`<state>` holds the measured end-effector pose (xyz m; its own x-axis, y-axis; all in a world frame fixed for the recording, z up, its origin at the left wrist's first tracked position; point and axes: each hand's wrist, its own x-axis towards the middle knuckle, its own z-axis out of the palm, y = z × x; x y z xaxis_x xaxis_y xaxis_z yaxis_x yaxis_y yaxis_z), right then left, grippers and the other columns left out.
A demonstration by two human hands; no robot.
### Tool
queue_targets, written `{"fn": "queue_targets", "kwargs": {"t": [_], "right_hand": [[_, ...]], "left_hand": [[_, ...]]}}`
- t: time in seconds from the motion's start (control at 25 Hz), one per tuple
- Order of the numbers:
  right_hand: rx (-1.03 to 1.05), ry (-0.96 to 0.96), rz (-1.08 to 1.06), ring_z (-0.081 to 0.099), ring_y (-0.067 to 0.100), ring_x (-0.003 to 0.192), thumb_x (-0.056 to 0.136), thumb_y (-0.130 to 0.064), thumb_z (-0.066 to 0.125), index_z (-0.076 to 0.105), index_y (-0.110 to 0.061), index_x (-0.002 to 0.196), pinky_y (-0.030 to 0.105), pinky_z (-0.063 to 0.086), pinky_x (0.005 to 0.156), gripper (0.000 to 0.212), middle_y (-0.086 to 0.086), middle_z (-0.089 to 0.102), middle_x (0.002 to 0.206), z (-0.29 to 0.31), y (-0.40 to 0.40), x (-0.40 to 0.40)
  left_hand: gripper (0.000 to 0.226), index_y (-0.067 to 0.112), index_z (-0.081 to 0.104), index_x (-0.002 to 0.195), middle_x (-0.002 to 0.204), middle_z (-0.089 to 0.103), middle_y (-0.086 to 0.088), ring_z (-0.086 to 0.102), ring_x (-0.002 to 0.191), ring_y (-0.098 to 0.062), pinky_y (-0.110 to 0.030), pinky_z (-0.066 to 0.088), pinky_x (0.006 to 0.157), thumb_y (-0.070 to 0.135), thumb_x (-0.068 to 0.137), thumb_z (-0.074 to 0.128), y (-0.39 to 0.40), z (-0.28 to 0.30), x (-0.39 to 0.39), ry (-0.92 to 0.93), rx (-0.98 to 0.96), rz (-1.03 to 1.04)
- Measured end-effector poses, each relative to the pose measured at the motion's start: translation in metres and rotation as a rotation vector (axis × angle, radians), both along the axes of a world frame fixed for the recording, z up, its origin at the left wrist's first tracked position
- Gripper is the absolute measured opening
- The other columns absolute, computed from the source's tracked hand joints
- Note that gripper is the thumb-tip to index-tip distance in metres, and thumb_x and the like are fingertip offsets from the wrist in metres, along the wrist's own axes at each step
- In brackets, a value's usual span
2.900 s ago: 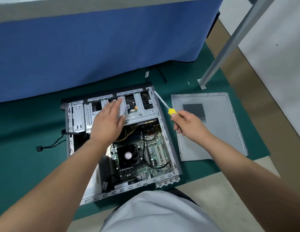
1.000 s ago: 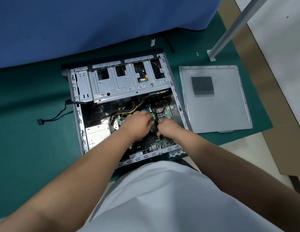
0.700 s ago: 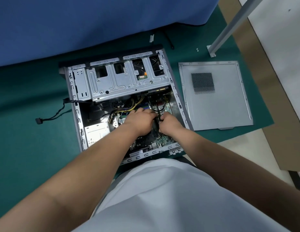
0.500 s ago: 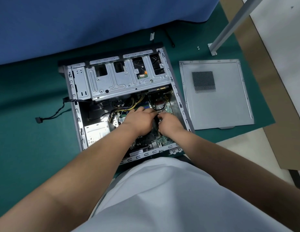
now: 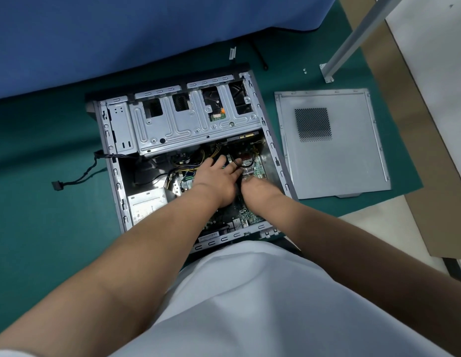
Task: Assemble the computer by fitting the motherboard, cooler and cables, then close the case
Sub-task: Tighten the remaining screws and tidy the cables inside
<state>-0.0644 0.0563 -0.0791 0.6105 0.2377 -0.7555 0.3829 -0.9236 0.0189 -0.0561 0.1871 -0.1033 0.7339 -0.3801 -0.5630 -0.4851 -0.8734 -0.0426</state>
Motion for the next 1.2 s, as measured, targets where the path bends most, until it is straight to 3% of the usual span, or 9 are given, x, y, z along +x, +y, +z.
{"fn": "queue_targets", "kwargs": {"t": [0.2, 0.48, 0.68, 0.8, 0.88, 0.96, 1.04, 1.12, 1.2], "right_hand": [[-0.047, 0.040, 0.077, 0.055, 0.036, 0.124, 0.098, -0.004, 0.048, 0.056, -0.003, 0.136, 0.046, 0.050, 0.098, 0.040, 0.019, 0.050, 0.137, 0.006, 0.006, -0.002], [-0.078, 0.110, -0.024, 0.054, 0.033, 0.123, 0.095, -0.005, 0.055, 0.059, -0.005, 0.132, 0.045, 0.052, 0.100, 0.037, 0.015, 0.053, 0.134, 0.011, 0.005, -0.006], [-0.142, 0.185, -0.012, 0.045, 0.034, 0.133, 0.095, -0.007, 0.055, 0.040, -0.006, 0.151, 0.048, 0.048, 0.105, 0.058, 0.013, 0.038, 0.151, 0.008, 0.004, -0.008], [-0.200, 0.276, -0.025, 0.031, 0.035, 0.144, 0.096, -0.012, 0.056, 0.013, -0.009, 0.162, 0.050, 0.042, 0.110, 0.079, 0.009, 0.017, 0.163, 0.004, 0.002, -0.009], [-0.208, 0.301, -0.056, 0.026, 0.038, 0.146, 0.097, -0.014, 0.055, 0.002, -0.009, 0.163, 0.052, 0.040, 0.112, 0.085, 0.012, 0.015, 0.162, 0.004, 0.002, -0.011], [-0.139, 0.255, -0.112, 0.035, 0.038, 0.139, 0.097, -0.014, 0.054, 0.025, -0.007, 0.158, 0.051, 0.044, 0.108, 0.068, 0.015, 0.023, 0.156, 0.006, 0.001, -0.010], [0.004, 0.114, -0.232, 0.048, 0.037, 0.127, 0.099, -0.014, 0.053, 0.050, -0.005, 0.142, 0.046, 0.049, 0.102, 0.044, 0.017, 0.032, 0.147, 0.008, -0.001, -0.006], [0.144, -0.038, -0.378, 0.055, 0.036, 0.122, 0.099, -0.017, 0.054, 0.056, -0.006, 0.131, 0.041, 0.047, 0.101, 0.034, 0.018, 0.038, 0.142, 0.010, -0.002, -0.002], [0.277, -0.143, -0.489, 0.056, 0.037, 0.122, 0.097, -0.016, 0.059, 0.051, -0.007, 0.130, 0.040, 0.047, 0.099, 0.035, 0.018, 0.036, 0.143, 0.010, 0.000, -0.001]], "left_hand": [[0.064, 0.028, 0.016, 0.164, 0.170, 0.019, 0.008, 0.010, 0.155, -0.025, -0.047, 0.018, 0.118, 0.042, 0.103, 0.029, -0.007, 0.001, 0.003, -0.039, 0.051, -0.023], [0.058, 0.028, 0.030, 0.160, 0.164, 0.030, 0.007, 0.015, 0.152, -0.025, -0.050, 0.019, 0.117, 0.044, 0.104, 0.030, -0.009, 0.002, 0.002, -0.034, 0.057, 0.019], [0.064, 0.028, 0.023, 0.162, 0.166, 0.024, 0.006, 0.012, 0.153, -0.025, -0.050, 0.015, 0.119, 0.051, 0.103, 0.027, -0.010, -0.002, 0.003, -0.011, 0.056, 0.044], [0.064, 0.027, 0.022, 0.162, 0.167, 0.020, 0.004, 0.010, 0.154, -0.026, -0.053, 0.011, 0.120, 0.050, 0.103, 0.029, -0.009, -0.004, 0.004, 0.012, 0.005, 0.069], [0.063, 0.028, 0.023, 0.162, 0.167, 0.021, 0.005, 0.010, 0.154, -0.026, -0.053, 0.009, 0.120, 0.049, 0.102, 0.030, -0.004, -0.006, 0.006, 0.031, -0.063, 0.097], [0.061, 0.029, 0.029, 0.160, 0.167, 0.024, 0.007, 0.012, 0.155, -0.024, -0.051, 0.007, 0.122, 0.046, 0.102, 0.033, 0.002, -0.007, 0.005, 0.038, -0.157, 0.138], [0.056, 0.028, 0.040, 0.156, 0.164, 0.034, 0.007, 0.017, 0.155, -0.022, -0.047, 0.009, 0.123, 0.046, 0.103, 0.034, 0.009, -0.008, -0.001, -0.008, -0.258, 0.169], [0.051, 0.028, 0.051, 0.149, 0.157, 0.046, 0.007, 0.025, 0.153, -0.021, -0.041, 0.012, 0.122, 0.046, 0.104, 0.037, 0.017, -0.008, -0.011, -0.079, -0.330, 0.214], [0.047, 0.027, 0.055, 0.145, 0.152, 0.052, 0.007, 0.031, 0.151, -0.021, -0.039, 0.017, 0.121, 0.043, 0.104, 0.040, 0.025, -0.007, -0.019, -0.144, -0.366, 0.272]]}}
